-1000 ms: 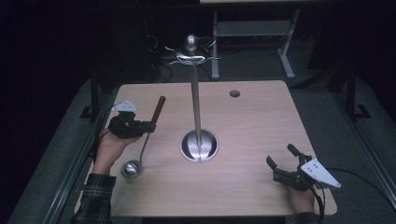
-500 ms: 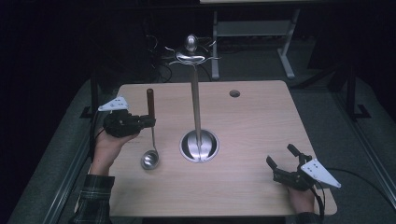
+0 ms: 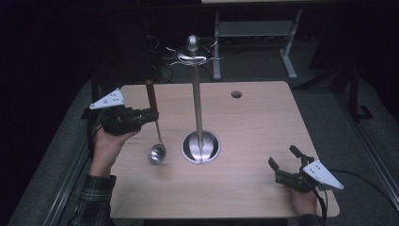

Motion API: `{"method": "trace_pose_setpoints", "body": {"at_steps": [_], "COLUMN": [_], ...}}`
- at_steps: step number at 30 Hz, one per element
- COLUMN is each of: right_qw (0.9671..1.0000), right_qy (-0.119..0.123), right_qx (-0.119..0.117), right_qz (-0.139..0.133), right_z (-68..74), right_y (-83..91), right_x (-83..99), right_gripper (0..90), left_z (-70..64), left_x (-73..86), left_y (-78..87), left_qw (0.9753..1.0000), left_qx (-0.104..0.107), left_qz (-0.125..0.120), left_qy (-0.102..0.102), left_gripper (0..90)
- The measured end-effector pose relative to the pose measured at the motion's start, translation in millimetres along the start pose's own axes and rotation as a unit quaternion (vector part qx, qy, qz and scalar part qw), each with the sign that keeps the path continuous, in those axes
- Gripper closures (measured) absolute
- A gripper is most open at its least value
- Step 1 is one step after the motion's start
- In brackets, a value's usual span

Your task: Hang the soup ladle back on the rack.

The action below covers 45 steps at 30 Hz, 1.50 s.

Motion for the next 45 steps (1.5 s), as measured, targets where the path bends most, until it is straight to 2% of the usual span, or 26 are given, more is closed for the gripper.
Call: {"method": "trace_pose_setpoints", "body": {"at_steps": [10, 18, 26, 33, 45], "right_qw": [1.0000, 1.0000, 1.0000, 1.0000, 1.0000], "right_qy": [0.001, 0.001, 0.003, 0.002, 0.003], "right_qx": [0.001, 0.002, 0.002, 0.002, 0.002], "right_qz": [0.000, 0.000, 0.000, 0.000, 0.000], "right_z": [0.2, 0.2, 0.3, 0.3, 0.3], "right_y": [0.0, -0.1, -0.2, -0.1, -0.2], "right_x": [0.0, 0.0, 0.0, 0.0, 0.0], "right_gripper": [8.0, 8.0, 8.0, 8.0, 8.0], "left_z": [-9.2, -15.8, -21.0, -25.4, -24.7], "left_x": [-28.4, -51.0, -67.8, -73.0, -71.3], "left_y": [5.5, 8.4, 4.0, -1.6, -11.5], "left_qw": [0.9997, 0.9989, 0.9980, 0.9975, 0.9976], "left_qx": [0.009, 0.027, 0.040, 0.046, 0.047], "left_qz": [-0.015, -0.027, -0.025, -0.020, -0.009], "left_qy": [-0.018, -0.028, -0.043, -0.051, -0.050], "left_gripper": [74.0, 74.0, 74.0, 74.0, 73.9]}}
Point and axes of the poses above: each handheld gripper's, and its own axes: y roughly backward along the jaws, x roughly out of its underside, z roughly to its left, the point moved 6 cm from there along -y, roughly forward along the jaws, and after that the axes turned 1 degree about -y, right-handed, at the moved point
